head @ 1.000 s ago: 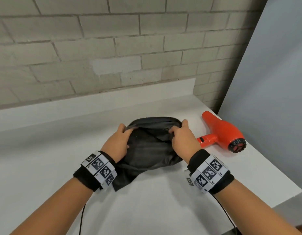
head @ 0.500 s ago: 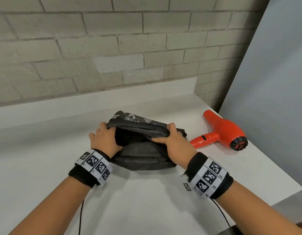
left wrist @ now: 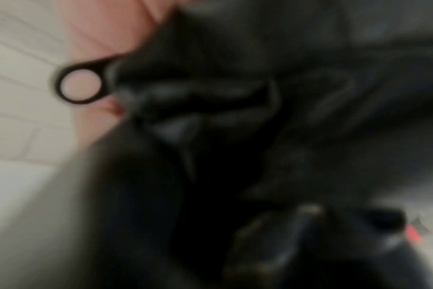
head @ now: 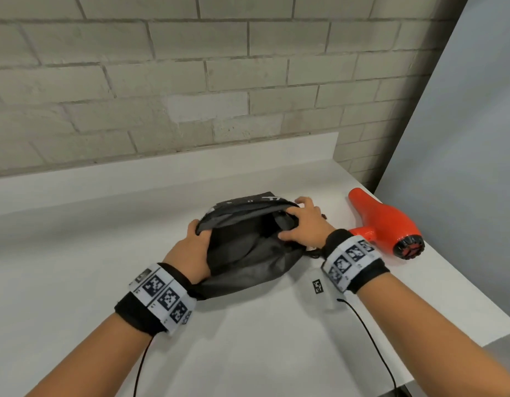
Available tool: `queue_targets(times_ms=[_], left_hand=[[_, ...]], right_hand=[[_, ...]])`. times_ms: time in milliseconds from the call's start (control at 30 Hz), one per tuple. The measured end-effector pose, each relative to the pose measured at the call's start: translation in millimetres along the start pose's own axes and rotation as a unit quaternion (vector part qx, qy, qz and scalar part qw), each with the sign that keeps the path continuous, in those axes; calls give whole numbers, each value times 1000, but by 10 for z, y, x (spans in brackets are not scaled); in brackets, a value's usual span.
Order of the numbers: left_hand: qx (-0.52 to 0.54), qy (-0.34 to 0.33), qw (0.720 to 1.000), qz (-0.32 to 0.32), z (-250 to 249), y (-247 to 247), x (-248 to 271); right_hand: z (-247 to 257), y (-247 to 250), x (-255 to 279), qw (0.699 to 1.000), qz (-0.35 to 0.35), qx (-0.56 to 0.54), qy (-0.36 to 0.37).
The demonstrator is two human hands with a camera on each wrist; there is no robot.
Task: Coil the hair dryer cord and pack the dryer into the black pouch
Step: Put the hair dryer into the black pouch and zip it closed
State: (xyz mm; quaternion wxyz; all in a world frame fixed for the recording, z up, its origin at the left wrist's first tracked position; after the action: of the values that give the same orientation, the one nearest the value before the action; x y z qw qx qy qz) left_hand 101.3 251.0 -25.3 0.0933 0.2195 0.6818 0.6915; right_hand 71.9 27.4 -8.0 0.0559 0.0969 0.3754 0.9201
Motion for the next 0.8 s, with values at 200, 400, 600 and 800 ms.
queue_targets(times_ms=[200,400,600,800], left_hand=[[124,75,989,-10,346,189,-138],[174,59,982,-50,239,229,-307],[169,10,981,-95,-29,236,-327],[76,7,997,3,-67,116,-326]], right_hand=[[-448,574,208,936,-189,-295,-44],[-1099,412,311,963,-95,-45,-248],[-1183,407,236,960,-34,5,-277],[-1349,544,84,937,-89,-188,-280]])
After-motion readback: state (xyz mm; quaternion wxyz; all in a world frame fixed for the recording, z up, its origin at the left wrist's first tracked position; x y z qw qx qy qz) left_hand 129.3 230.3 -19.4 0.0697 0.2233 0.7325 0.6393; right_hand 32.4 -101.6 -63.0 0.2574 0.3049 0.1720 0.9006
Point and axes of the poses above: each hand's wrist, its own x-axis away from the middle knuckle, its own y-axis out of the back of the hand, z = x × y, the point moved 7 cm from there along -x, towards the middle knuckle, and after that the axes turned 12 degrees about -x, right-handed, at the moved point
